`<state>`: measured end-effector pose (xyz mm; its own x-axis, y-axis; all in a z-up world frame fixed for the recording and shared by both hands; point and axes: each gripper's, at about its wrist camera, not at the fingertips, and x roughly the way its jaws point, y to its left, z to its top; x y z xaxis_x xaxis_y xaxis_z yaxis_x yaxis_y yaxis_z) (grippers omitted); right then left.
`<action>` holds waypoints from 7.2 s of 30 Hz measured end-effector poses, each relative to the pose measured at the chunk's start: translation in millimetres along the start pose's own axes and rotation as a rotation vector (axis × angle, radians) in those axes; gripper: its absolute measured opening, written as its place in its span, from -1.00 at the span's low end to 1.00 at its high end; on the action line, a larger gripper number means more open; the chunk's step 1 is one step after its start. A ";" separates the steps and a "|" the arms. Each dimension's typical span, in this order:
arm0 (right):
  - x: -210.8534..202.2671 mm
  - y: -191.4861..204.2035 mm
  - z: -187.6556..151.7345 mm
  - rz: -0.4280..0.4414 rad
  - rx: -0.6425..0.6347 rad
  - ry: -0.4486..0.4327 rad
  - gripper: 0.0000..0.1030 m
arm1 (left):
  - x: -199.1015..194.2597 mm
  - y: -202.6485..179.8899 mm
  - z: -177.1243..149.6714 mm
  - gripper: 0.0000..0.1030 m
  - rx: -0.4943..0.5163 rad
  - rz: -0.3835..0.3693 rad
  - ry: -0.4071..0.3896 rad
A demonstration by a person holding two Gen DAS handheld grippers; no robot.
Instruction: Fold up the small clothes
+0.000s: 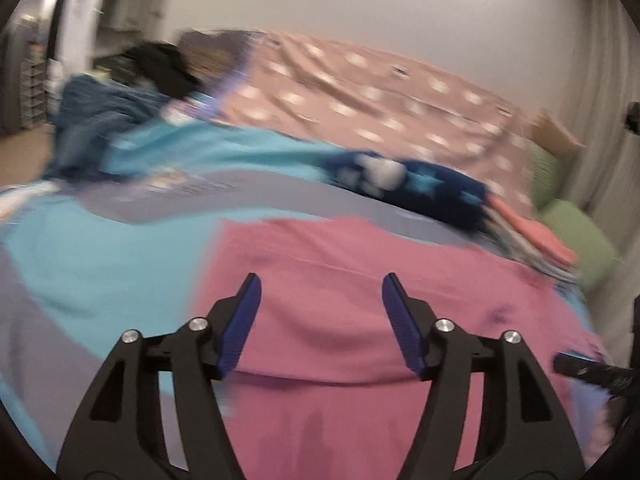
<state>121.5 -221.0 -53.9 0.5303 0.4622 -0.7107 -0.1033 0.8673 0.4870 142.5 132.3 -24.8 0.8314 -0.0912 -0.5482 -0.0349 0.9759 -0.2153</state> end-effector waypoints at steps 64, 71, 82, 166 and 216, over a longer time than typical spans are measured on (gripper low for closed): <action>116.6 179.0 101.2 -0.250 -0.511 0.077 0.01 | 37.9 64.3 -39.3 -0.38 -0.041 -0.161 0.267; 214.0 296.4 101.2 -0.152 -0.706 0.224 0.01 | 43.3 74.6 -39.9 -0.42 -0.114 -0.209 0.274; 277.0 316.7 102.5 -0.195 -0.711 0.250 -0.96 | 41.8 79.6 -41.1 -0.92 -0.146 -0.223 0.261; -193.8 -195.4 -0.5 -0.108 0.193 -0.360 -0.97 | 74.6 -200.5 -52.9 0.04 0.227 -0.439 0.394; -77.5 -56.2 -24.3 -0.341 -0.131 -0.209 0.11 | 47.0 -110.3 40.3 -0.97 0.019 -0.531 0.290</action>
<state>65.8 -301.1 -38.5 0.7108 0.1085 -0.6950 0.0089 0.9866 0.1631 207.8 28.4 5.8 0.5473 -0.6149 -0.5678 0.3560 0.7850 -0.5069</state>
